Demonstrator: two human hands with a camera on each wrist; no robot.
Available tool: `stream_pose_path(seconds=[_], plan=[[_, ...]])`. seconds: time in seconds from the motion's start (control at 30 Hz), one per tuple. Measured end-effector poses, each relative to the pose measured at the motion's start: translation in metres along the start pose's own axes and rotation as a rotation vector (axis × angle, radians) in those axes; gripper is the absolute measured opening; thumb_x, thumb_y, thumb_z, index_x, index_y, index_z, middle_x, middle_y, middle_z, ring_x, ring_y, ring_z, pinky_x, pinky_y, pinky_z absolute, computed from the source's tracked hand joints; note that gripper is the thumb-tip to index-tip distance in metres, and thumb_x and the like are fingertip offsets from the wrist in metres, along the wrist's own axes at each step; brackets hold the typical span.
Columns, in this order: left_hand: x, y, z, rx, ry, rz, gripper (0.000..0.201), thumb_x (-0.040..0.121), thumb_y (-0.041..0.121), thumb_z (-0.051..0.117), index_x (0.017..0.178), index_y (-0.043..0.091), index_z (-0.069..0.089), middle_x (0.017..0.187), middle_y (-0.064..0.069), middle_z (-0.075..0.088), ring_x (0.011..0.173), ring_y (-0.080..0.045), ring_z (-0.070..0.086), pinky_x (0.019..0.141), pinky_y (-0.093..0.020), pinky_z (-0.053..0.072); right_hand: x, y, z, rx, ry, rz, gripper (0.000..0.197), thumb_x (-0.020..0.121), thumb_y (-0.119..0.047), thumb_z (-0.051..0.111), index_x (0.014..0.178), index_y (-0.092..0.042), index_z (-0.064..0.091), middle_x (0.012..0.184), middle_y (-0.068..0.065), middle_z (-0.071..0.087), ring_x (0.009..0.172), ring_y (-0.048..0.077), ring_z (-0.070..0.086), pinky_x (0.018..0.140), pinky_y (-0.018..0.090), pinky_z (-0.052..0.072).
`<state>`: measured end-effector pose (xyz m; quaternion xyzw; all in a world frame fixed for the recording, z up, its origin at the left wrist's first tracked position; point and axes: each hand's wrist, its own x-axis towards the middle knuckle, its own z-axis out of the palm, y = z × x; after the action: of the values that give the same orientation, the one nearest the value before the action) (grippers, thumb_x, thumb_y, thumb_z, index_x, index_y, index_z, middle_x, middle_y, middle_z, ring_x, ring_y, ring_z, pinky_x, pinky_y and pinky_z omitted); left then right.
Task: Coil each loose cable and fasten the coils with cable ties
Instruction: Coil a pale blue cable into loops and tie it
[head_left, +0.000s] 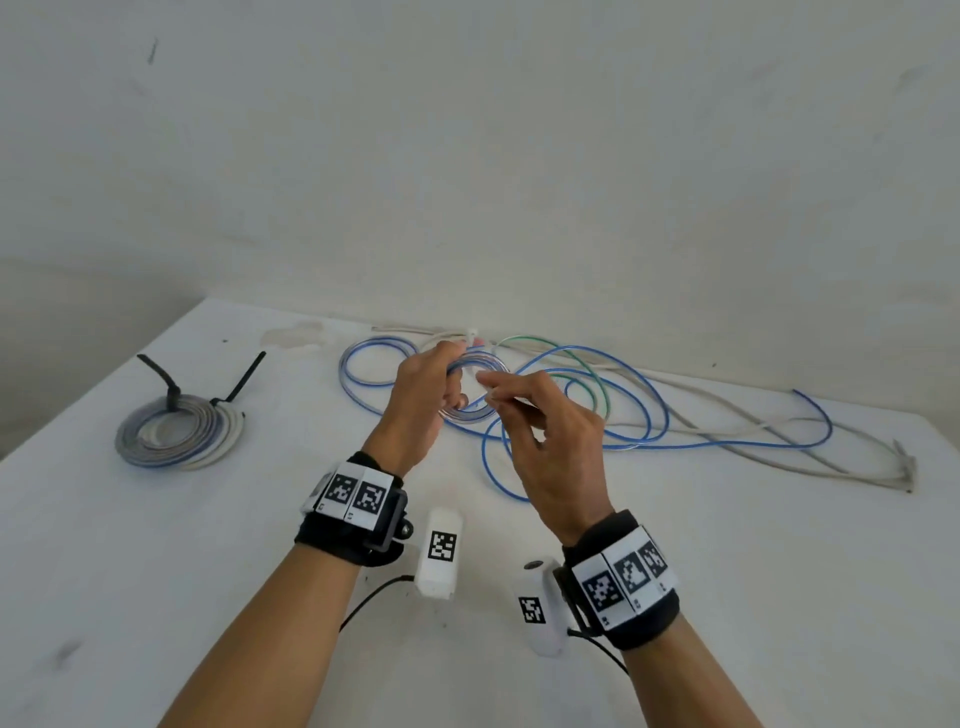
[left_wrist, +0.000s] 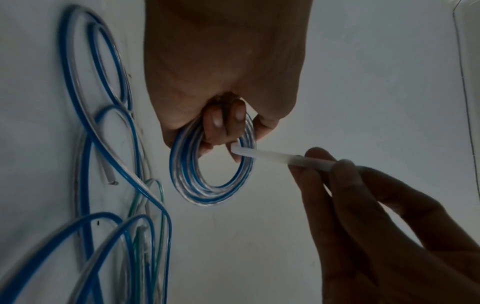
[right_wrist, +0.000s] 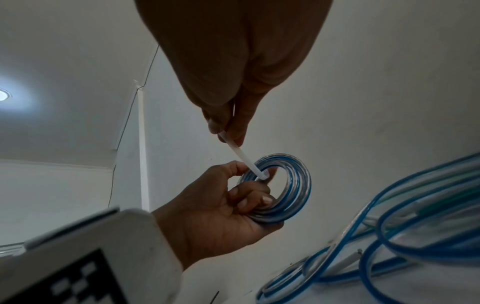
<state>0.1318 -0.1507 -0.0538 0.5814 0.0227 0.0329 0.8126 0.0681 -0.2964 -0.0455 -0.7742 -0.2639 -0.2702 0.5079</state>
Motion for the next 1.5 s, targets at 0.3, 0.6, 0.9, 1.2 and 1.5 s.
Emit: stream_pose_path(seconds=[0.3,0.6,0.9,1.2,1.5], plan=[[-0.015,0.019,0.004,0.268,-0.041,0.293,0.025,0.102,0.011,0.053,0.100,0.019,0.076,0.075,0.012,0.071,0.064,-0.017,0.040,0.062,-0.028,0.041,0.018,0.002,-0.007,0.440,0.050,0.379,0.009,0.096,-0.008,0.068,0.101,-0.002,0.071,0.081,0.011,0.076,0.074,0.018,0.070,0.069,0.023,0.052],[-0.025,0.016,0.023,0.436,-0.184,0.431,0.023,0.100,0.004,0.053,0.102,0.004,0.076,0.102,-0.002,0.077,0.096,-0.006,0.070,0.082,-0.015,0.049,0.019,0.011,-0.025,0.534,0.114,0.513,0.007,0.092,-0.012,0.073,0.095,-0.007,0.069,0.081,0.012,0.076,0.070,0.017,0.067,0.064,0.022,0.051],[-0.027,0.016,0.025,0.428,-0.182,0.422,0.023,0.101,0.003,0.053,0.103,0.003,0.076,0.096,0.001,0.076,0.080,0.002,0.066,0.071,-0.010,0.047,0.019,0.013,-0.030,0.511,0.044,0.537,0.014,0.091,-0.012,0.073,0.100,-0.001,0.068,0.083,0.014,0.077,0.070,0.017,0.069,0.066,0.024,0.053],[-0.028,0.014,0.026,0.542,-0.227,0.536,0.018,0.099,0.005,0.057,0.101,0.006,0.075,0.088,0.005,0.075,0.085,-0.009,0.071,0.078,-0.018,0.052,0.023,0.011,-0.039,0.762,0.051,0.748,0.019,0.092,-0.011,0.071,0.105,-0.005,0.058,0.084,0.011,0.075,0.069,0.015,0.065,0.064,0.021,0.052],[-0.026,0.010,0.028,0.577,-0.208,0.552,0.012,0.100,0.011,0.061,0.099,0.008,0.073,0.088,0.006,0.074,0.086,-0.010,0.070,0.075,-0.017,0.052,0.018,0.011,-0.035,0.649,0.114,0.663,0.038,0.084,-0.025,0.078,0.111,-0.005,0.063,0.091,0.013,0.077,0.084,0.021,0.069,0.080,0.027,0.055]])
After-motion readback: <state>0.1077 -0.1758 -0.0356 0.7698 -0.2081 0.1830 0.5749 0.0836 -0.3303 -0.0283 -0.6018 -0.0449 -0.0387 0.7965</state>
